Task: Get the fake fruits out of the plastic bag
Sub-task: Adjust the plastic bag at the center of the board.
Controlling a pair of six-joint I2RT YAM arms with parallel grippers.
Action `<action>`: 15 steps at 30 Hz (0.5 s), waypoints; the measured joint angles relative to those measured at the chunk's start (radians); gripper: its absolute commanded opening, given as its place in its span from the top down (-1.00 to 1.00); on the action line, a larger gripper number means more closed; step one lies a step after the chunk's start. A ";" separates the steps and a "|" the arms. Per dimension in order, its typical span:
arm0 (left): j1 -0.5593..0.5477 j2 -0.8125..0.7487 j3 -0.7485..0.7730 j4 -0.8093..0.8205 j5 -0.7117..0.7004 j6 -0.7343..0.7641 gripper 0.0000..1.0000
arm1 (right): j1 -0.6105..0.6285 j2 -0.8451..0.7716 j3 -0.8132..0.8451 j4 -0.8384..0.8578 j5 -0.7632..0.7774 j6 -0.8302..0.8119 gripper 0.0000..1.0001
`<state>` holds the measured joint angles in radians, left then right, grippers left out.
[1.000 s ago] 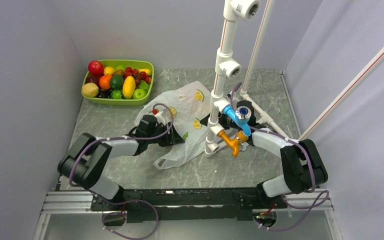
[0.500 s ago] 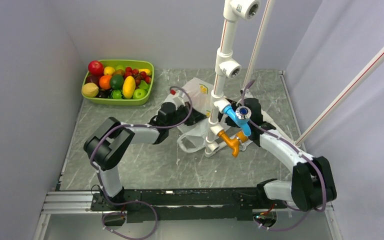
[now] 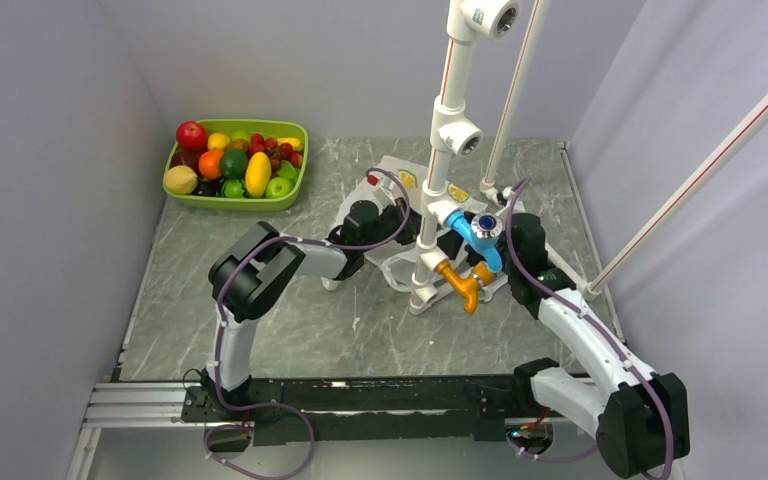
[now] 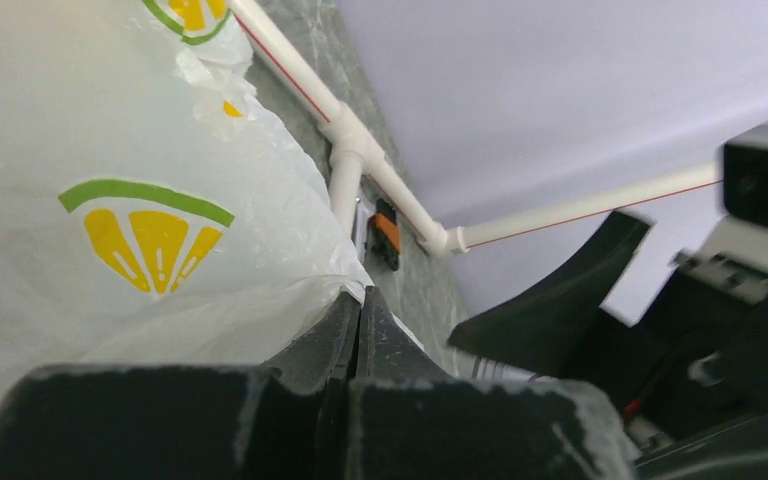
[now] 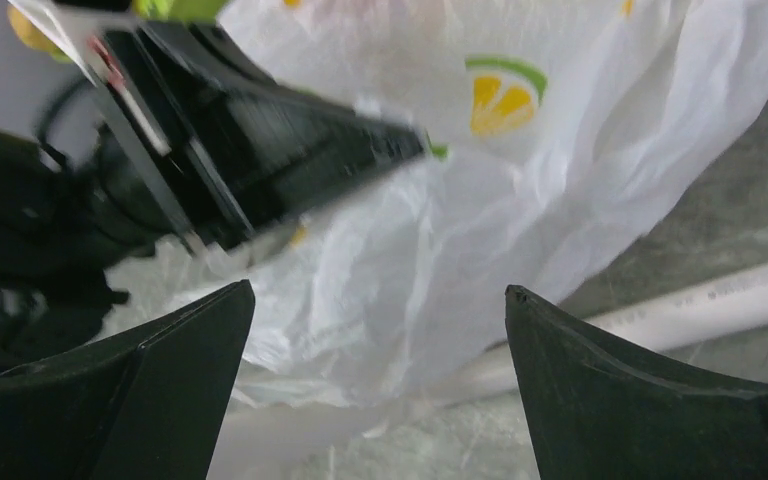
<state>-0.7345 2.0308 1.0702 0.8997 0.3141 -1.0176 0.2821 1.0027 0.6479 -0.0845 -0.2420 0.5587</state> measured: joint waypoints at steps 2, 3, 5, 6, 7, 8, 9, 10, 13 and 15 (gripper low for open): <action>-0.001 0.009 0.019 0.005 0.004 -0.019 0.99 | 0.000 -0.016 -0.049 0.011 -0.011 -0.007 -0.96; -0.002 0.009 0.019 0.013 0.005 -0.027 0.99 | 0.000 -0.022 -0.075 0.019 -0.014 -0.008 -0.95; -0.006 0.009 0.021 0.021 0.007 -0.037 0.97 | 0.000 -0.035 -0.129 0.043 -0.025 -0.008 -0.82; -0.010 0.009 0.021 0.018 0.008 -0.040 0.97 | -0.001 -0.040 -0.149 0.057 -0.029 -0.008 -0.75; -0.013 0.008 0.021 0.014 0.010 -0.041 0.96 | -0.001 -0.043 -0.170 0.075 -0.035 -0.005 -0.70; -0.016 0.008 0.021 0.008 0.011 -0.041 0.95 | -0.001 -0.043 -0.183 0.092 -0.042 -0.004 -0.66; -0.020 0.008 0.021 0.001 0.014 -0.040 0.94 | -0.001 -0.038 -0.189 0.112 -0.050 -0.001 -0.59; -0.023 0.006 0.021 -0.008 0.019 -0.039 0.92 | -0.001 -0.031 -0.192 0.135 -0.056 0.002 -0.50; -0.029 -0.005 0.019 -0.035 0.028 -0.030 0.88 | -0.001 0.007 -0.192 0.223 -0.075 0.006 -0.42; -0.030 -0.027 0.012 -0.062 0.029 -0.014 0.84 | -0.001 0.038 -0.193 0.284 -0.094 0.005 -0.34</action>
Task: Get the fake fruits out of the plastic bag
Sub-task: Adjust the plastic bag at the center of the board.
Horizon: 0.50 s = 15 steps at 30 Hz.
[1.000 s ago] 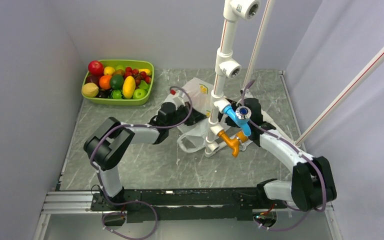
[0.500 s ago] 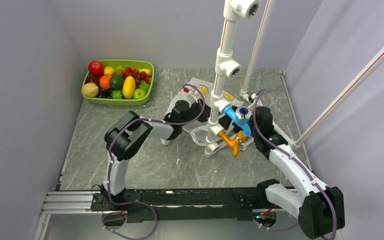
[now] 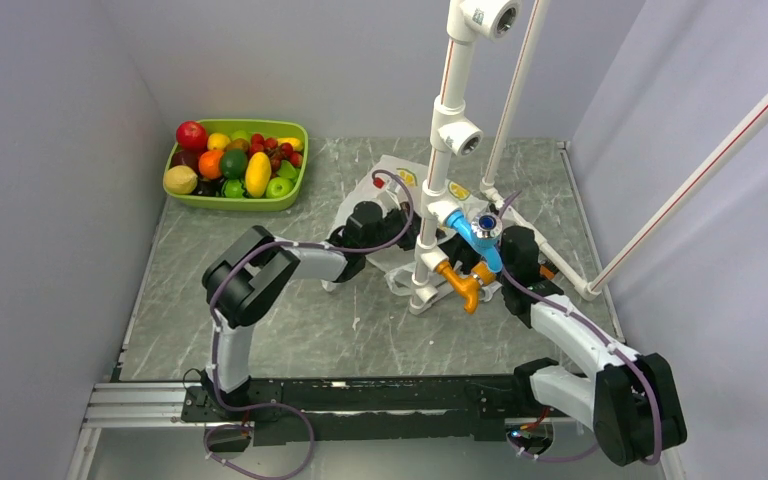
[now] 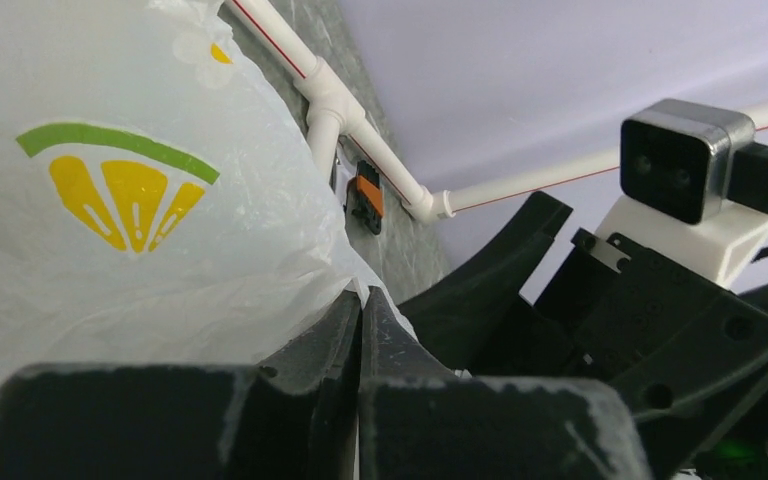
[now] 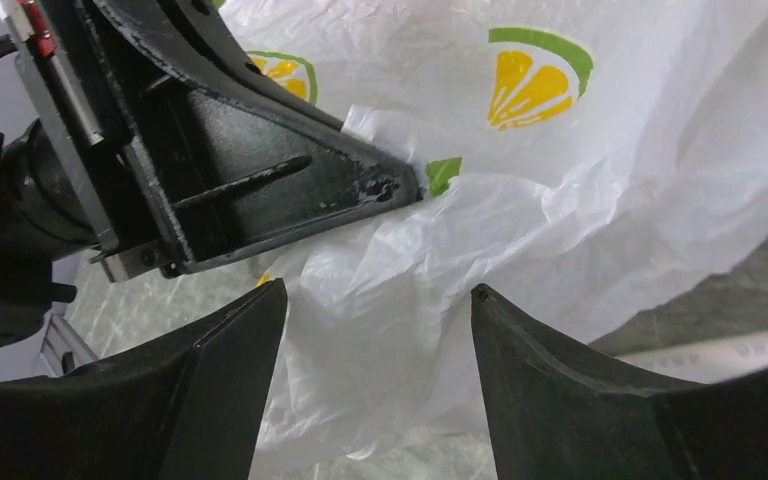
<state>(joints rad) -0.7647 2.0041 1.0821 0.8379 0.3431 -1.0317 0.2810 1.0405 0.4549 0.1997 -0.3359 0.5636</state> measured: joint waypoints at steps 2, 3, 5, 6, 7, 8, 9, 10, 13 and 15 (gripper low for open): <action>0.002 -0.034 -0.015 -0.027 0.002 0.020 0.81 | 0.000 0.018 0.000 0.037 -0.013 -0.006 -0.17; 0.003 -0.055 -0.023 -0.043 0.003 0.029 0.80 | 0.000 0.023 0.000 0.049 -0.019 -0.008 0.01; 0.006 -0.091 -0.026 -0.084 0.012 0.062 0.72 | 0.000 0.026 0.000 0.070 -0.037 -0.016 0.49; 0.008 -0.109 -0.025 -0.108 0.021 0.082 0.66 | 0.000 0.027 -0.001 0.085 -0.046 -0.015 0.72; 0.009 -0.126 -0.019 -0.138 0.031 0.107 0.58 | 0.000 0.027 -0.001 0.096 -0.053 -0.018 0.98; 0.009 -0.133 -0.015 -0.154 0.037 0.121 0.48 | 0.000 0.027 -0.001 0.105 -0.060 -0.020 1.00; 0.010 -0.143 -0.011 -0.176 0.044 0.139 0.38 | 0.000 0.027 -0.002 0.113 -0.066 -0.016 1.00; 0.011 -0.156 -0.011 -0.195 0.049 0.161 0.29 | 0.000 0.027 -0.002 0.118 -0.069 -0.014 1.00; 0.021 -0.215 -0.024 -0.265 0.060 0.219 0.01 | 0.000 0.031 -0.002 0.130 -0.069 -0.012 1.00; 0.031 -0.278 -0.053 -0.313 0.058 0.261 -0.15 | 0.000 0.041 0.001 0.132 -0.073 -0.010 1.00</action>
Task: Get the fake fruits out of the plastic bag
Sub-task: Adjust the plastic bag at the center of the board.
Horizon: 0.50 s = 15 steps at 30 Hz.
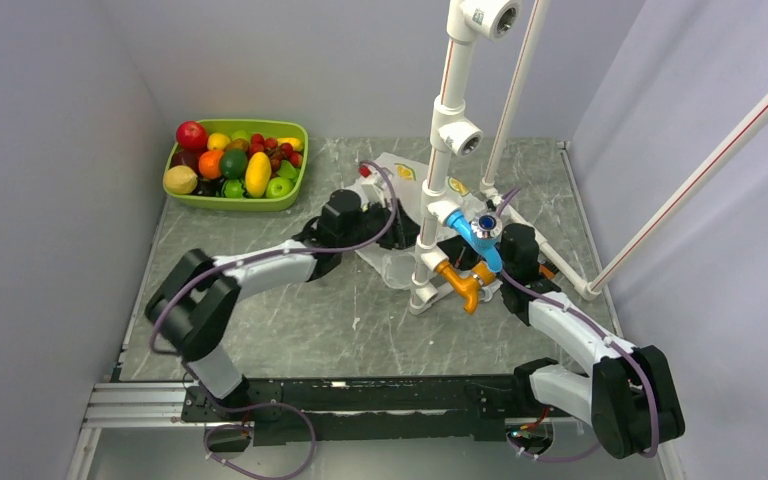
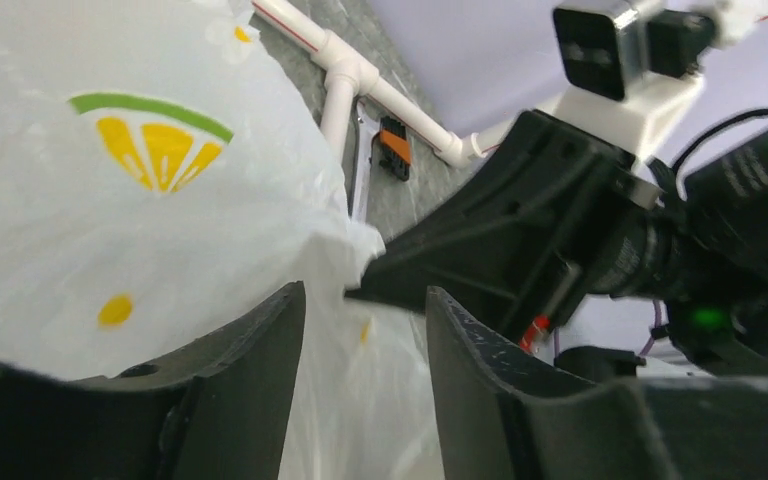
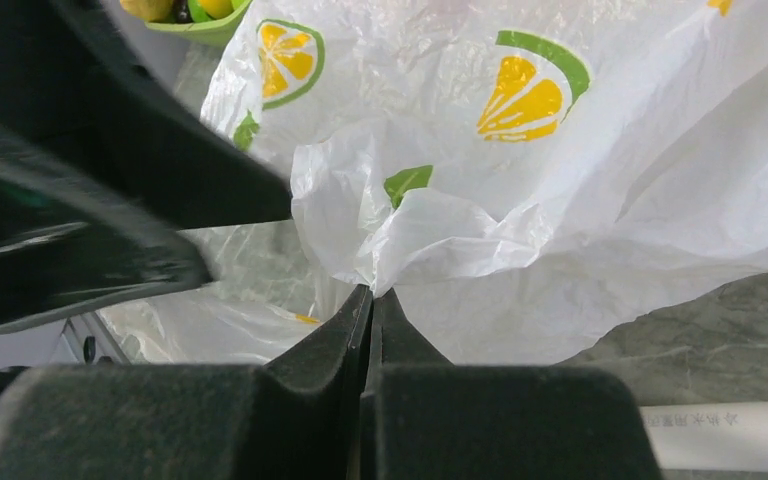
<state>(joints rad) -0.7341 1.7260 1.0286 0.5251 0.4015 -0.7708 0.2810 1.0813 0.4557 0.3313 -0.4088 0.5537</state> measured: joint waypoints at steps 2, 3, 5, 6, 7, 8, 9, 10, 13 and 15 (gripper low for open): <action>0.013 -0.097 -0.050 -0.068 -0.015 0.053 -0.27 | 0.000 0.009 0.004 0.000 -0.010 0.003 1.00; 0.017 -0.137 -0.069 -0.095 -0.023 0.074 -0.30 | 0.000 0.012 0.007 0.000 -0.016 0.004 1.00; 0.030 -0.245 -0.114 -0.167 -0.051 0.133 -0.35 | 0.000 0.015 0.013 0.000 -0.026 0.008 1.00; 0.034 -0.293 -0.130 -0.204 -0.063 0.162 -0.36 | 0.000 0.017 0.018 0.000 -0.031 0.011 1.00; 0.035 -0.331 -0.142 -0.230 -0.069 0.186 -0.35 | 0.000 0.017 0.023 0.000 -0.038 0.015 1.00; 0.035 -0.375 -0.159 -0.259 -0.080 0.213 -0.34 | 0.000 0.017 0.026 0.002 -0.043 0.017 1.00; 0.035 -0.415 -0.179 -0.282 -0.087 0.235 -0.31 | 0.000 0.017 0.029 0.005 -0.048 0.021 1.00; 0.034 -0.451 -0.201 -0.298 -0.094 0.246 -0.28 | 0.000 0.017 0.034 0.009 -0.057 0.030 1.00; 0.034 -0.545 -0.299 -0.319 -0.121 0.263 0.00 | 0.000 0.019 0.043 0.017 -0.081 0.048 1.00; 0.034 -0.566 -0.370 -0.293 -0.144 0.254 0.14 | -0.001 0.032 0.059 0.037 -0.114 0.072 1.00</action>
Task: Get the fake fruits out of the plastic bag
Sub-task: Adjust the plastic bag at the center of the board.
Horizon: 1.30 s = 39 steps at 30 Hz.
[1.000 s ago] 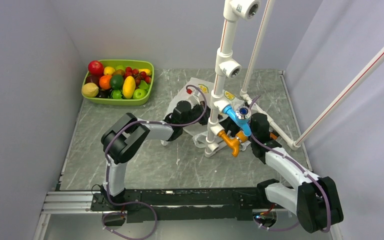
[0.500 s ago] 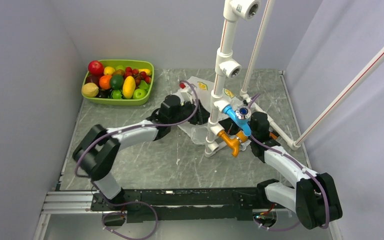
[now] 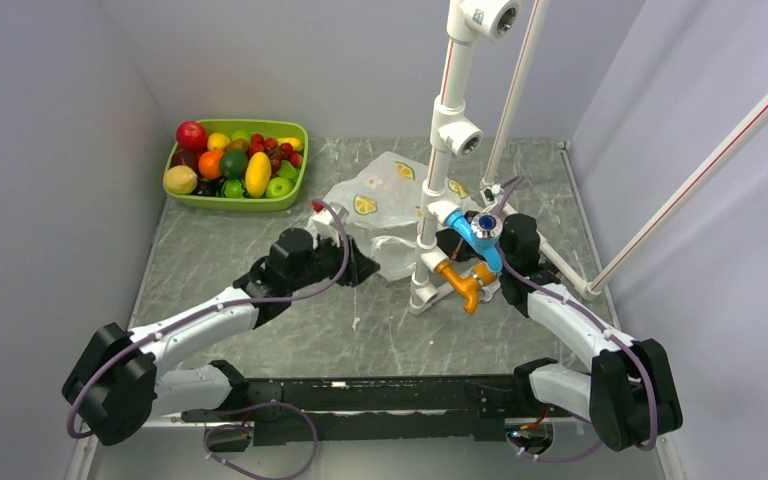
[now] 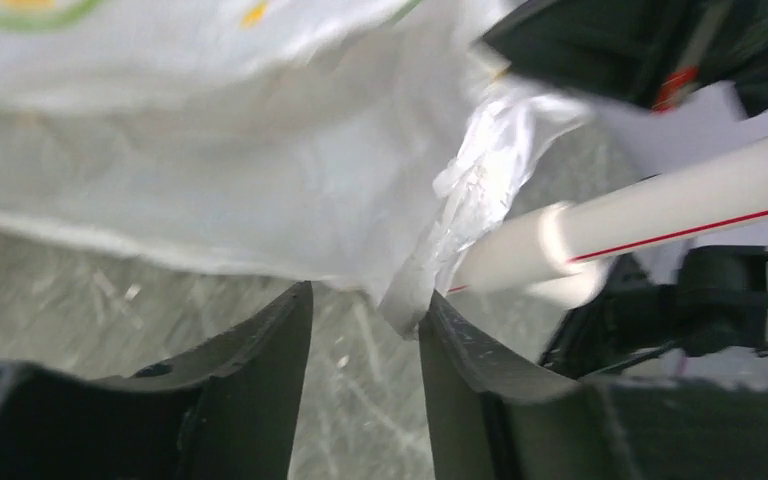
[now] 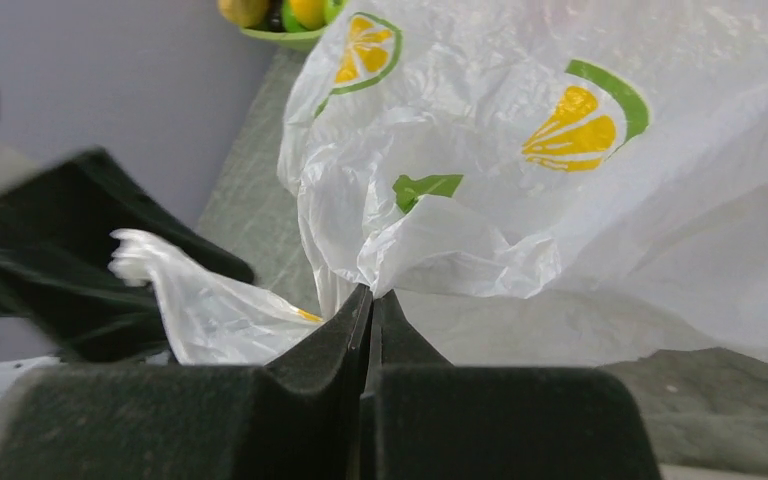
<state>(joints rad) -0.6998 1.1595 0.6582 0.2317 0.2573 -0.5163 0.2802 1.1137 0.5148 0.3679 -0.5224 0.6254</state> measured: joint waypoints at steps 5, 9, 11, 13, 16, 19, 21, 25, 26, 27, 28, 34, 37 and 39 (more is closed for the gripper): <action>-0.005 0.059 -0.140 0.131 -0.100 -0.010 0.33 | 0.000 0.025 0.017 0.032 -0.060 0.040 1.00; -0.006 0.172 -0.165 0.293 -0.179 -0.029 0.38 | 0.000 0.023 0.018 0.029 -0.080 0.040 1.00; -0.010 0.208 -0.175 0.380 -0.201 -0.045 0.29 | 0.000 0.018 0.018 0.026 -0.083 0.038 1.00; -0.013 0.214 -0.200 0.456 -0.216 -0.053 0.03 | 0.000 0.014 0.021 0.015 -0.082 0.030 1.00; -0.024 0.196 -0.250 0.536 -0.216 -0.053 -0.22 | 0.000 0.014 0.035 -0.018 -0.076 0.011 1.00; -0.025 0.114 -0.327 0.553 -0.169 -0.051 -0.32 | 0.000 0.014 0.053 -0.054 -0.052 -0.007 1.00; -0.026 0.038 -0.362 0.541 -0.123 -0.046 -0.31 | 0.000 0.017 0.073 -0.093 -0.036 -0.025 1.00; -0.024 -0.132 -0.359 0.415 -0.067 -0.025 -0.24 | -0.004 0.032 0.111 -0.142 -0.036 -0.058 1.00; -0.021 -0.161 -0.349 0.375 -0.068 -0.020 -0.23 | -0.008 0.032 0.111 -0.143 -0.041 -0.058 1.00; -0.015 -0.187 -0.343 0.339 -0.070 -0.016 -0.25 | -0.016 0.032 0.111 -0.141 -0.054 -0.056 1.00; -0.004 -0.217 -0.341 0.306 -0.074 -0.015 -0.28 | -0.023 0.032 0.111 -0.140 -0.064 -0.053 1.00; 0.079 -0.439 -0.459 0.280 -0.102 -0.029 -0.51 | -0.054 0.035 0.112 -0.135 -0.127 -0.030 1.00; 0.080 -0.461 -0.479 0.272 -0.109 -0.030 -0.32 | -0.066 0.042 0.112 -0.133 -0.168 -0.021 1.00; 0.081 -0.413 -0.469 0.282 -0.111 -0.032 -0.20 | -0.074 0.047 0.113 -0.130 -0.196 -0.014 1.00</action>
<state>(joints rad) -0.6186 0.7467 0.1894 0.5133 0.1463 -0.5484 0.2062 1.1610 0.6273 0.2379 -0.7181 0.6113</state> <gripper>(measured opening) 0.691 0.008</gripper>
